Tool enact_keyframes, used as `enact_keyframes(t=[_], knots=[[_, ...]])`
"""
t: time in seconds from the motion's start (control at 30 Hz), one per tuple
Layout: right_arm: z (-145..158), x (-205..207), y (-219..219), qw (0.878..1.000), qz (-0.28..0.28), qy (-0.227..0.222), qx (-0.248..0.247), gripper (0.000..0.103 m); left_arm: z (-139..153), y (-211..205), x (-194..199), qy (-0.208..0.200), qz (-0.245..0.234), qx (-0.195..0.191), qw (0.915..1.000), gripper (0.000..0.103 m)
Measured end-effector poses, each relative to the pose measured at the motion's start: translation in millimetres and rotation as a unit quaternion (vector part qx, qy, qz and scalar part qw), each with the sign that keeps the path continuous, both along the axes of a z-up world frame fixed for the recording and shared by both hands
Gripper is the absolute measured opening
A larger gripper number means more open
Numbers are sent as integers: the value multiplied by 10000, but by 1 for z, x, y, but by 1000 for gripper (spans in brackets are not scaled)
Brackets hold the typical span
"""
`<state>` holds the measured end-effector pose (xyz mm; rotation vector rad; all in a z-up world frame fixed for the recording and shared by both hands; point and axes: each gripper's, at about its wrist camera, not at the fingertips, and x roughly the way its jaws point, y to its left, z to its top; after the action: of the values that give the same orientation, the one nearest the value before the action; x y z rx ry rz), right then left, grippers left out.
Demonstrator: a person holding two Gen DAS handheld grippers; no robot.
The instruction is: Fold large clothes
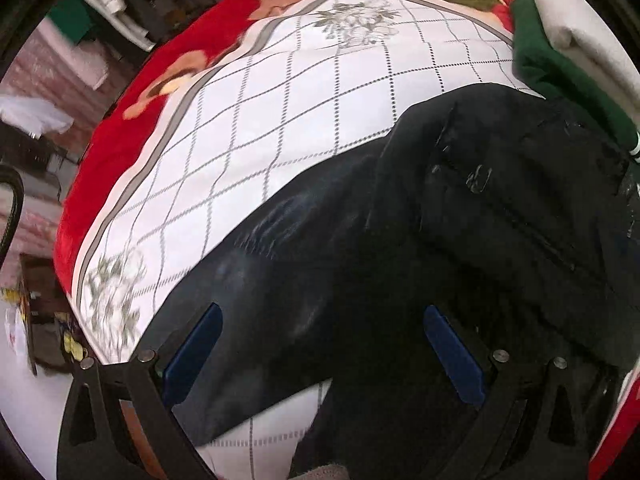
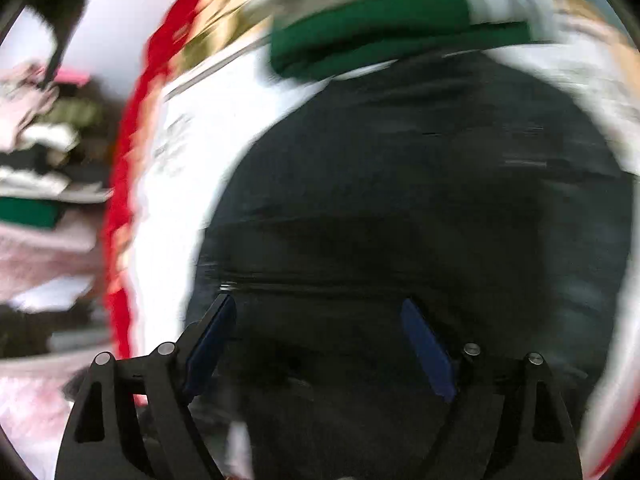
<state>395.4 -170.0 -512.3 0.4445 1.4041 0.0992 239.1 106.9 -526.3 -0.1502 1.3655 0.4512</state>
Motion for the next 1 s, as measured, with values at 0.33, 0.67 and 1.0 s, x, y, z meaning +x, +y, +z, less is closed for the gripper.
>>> enact_keyframes(t=[0.33, 0.67, 1.0], knots=[[-82, -120, -111, 9740, 286, 1192, -1903, 68, -37, -74, -26, 334, 290, 467, 9979, 103], [-71, -174, -172, 9706, -750, 1157, -1972, 54, -71, -100, -31, 676, 308, 570, 9956, 103], [-33, -190, -71, 9892, 341, 529, -1323, 71, -36, 35, -156, 252, 3121, -1693, 9345, 103]])
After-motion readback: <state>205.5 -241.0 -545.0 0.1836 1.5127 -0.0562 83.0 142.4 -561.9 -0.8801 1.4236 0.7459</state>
